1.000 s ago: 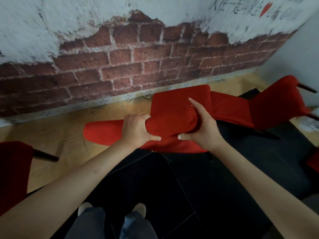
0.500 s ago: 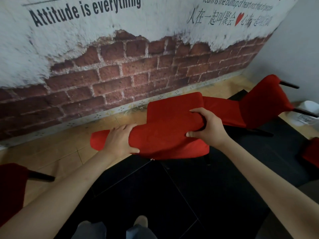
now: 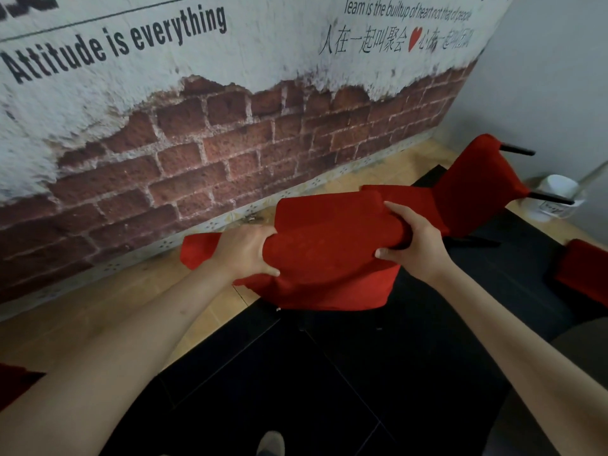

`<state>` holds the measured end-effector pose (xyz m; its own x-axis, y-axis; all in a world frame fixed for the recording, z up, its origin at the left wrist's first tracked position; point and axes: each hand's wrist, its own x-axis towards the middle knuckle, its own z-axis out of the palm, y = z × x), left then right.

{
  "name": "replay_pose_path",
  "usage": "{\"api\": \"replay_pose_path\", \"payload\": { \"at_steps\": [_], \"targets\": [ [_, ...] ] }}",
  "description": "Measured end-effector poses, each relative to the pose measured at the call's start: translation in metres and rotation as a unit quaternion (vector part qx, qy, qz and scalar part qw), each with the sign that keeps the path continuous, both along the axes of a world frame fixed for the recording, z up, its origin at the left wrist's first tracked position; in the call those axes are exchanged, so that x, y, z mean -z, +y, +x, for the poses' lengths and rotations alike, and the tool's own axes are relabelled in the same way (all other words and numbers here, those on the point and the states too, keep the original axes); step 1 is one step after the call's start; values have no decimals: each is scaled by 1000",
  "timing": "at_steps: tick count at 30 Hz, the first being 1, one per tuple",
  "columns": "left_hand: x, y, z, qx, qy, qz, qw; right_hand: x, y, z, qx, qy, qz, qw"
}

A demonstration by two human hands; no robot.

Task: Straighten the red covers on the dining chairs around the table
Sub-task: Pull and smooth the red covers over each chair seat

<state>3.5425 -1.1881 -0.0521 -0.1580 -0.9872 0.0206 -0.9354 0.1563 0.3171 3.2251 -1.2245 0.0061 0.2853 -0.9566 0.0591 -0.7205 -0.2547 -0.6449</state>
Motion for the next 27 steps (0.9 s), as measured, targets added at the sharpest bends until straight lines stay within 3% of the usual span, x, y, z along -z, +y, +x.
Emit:
{"api": "replay_pose_path", "payload": {
  "at_steps": [6, 12, 20, 27],
  "targets": [
    [-14, -36, -4, 23, 20, 4, 1000, 21, 13, -13, 42, -34, 34, 998],
    [-19, -60, -11, 45, -24, 33, 998, 65, 49, 5, 140, -125, 79, 979],
    [-24, -61, -12, 42, -27, 33, 998, 68, 32, 3, 102, -46, 119, 987],
    [-25, -55, -9, 44, -46, 32, 997, 67, 38, 11, 133, -56, 118, 982]
  ]
}}
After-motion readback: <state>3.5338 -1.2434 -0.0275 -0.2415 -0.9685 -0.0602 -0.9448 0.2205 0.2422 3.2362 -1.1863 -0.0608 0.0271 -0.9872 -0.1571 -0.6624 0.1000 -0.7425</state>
